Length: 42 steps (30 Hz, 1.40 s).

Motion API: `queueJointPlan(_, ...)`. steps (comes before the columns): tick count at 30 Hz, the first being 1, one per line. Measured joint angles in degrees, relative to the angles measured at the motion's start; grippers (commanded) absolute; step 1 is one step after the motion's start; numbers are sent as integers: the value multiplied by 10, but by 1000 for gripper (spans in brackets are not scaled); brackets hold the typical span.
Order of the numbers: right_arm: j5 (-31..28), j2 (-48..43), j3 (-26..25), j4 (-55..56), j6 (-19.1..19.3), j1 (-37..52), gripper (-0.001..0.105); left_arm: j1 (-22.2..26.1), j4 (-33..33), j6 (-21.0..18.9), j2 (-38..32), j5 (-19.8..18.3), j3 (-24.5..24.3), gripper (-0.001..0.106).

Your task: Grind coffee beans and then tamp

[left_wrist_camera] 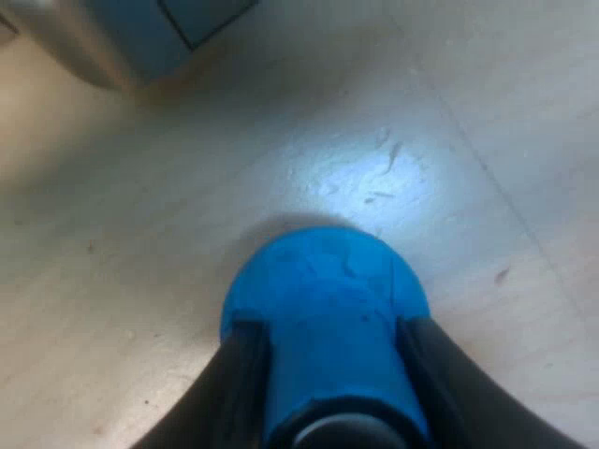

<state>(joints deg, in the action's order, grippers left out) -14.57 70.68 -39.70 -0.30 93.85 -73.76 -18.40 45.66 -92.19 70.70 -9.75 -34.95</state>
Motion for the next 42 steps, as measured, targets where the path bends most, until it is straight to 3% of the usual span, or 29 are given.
queueJointPlan(6, -11, -30, 1, 29, 4, 0, 69, -24, 33, 8, -99, -1, -34, 0)
queueJointPlan(11, -49, -99, 0, 121, 4, 0, 69, -44, 90, 8, -158, -1, -89, 0)
queueJointPlan(18, -101, -178, 17, 165, -1, 0, 69, -93, 126, 8, -162, -1, -150, 0)
queueJointPlan(21, -131, -213, 49, 166, -3, 0, 69, -127, 132, 8, -162, -1, -169, 0)
queueJointPlan(29, -135, -248, 144, 128, -3, 0, 69, -203, 140, 8, -159, -1, -177, 0)
queueJointPlan(35, -135, -248, 212, 23, -3, 0, 69, -219, 140, 8, -125, -1, -177, 0)
queueJointPlan(42, -135, -248, 251, -16, 9, 0, 69, -219, 140, 8, -85, -1, -177, 0)
